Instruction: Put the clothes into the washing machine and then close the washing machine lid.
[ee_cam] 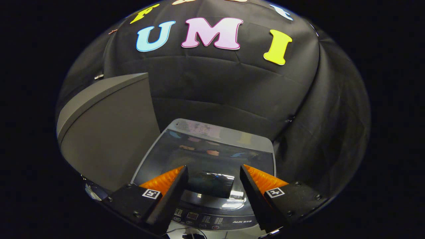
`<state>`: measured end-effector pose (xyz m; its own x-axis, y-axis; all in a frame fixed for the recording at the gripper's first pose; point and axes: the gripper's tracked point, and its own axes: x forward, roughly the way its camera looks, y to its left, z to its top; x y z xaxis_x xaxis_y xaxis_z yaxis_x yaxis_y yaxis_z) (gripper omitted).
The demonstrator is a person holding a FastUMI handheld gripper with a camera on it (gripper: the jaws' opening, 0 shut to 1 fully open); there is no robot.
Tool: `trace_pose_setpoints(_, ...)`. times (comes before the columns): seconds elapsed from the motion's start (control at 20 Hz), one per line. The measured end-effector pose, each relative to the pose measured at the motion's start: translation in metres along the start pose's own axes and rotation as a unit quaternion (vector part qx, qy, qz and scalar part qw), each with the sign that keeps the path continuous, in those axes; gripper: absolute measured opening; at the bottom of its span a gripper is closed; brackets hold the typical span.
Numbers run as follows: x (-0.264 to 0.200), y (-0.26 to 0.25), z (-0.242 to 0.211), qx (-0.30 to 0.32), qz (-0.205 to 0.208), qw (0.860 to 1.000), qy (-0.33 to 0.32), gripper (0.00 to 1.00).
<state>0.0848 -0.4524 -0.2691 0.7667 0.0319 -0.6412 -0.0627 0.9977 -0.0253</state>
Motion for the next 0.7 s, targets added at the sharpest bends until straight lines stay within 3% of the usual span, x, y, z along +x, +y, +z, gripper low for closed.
trace_pose_setpoints(0.3, -0.050, -0.003, 0.112, 0.057, -0.008, 0.989, -0.133, 0.99)
trace_pose_setpoints(0.4, -0.079, -0.007, 0.171, 0.079, -0.018, 0.978, -0.194, 0.99)
trace_pose_setpoints(0.55, -0.137, -0.001, 0.254, 0.096, -0.023, 0.942, -0.321, 0.99)
trace_pose_setpoints(0.6, -0.146, 0.003, 0.261, 0.091, -0.031, 0.934, -0.344, 0.99)
trace_pose_setpoints(0.7, -0.150, 0.017, 0.257, 0.083, -0.037, 0.932, -0.351, 0.98)
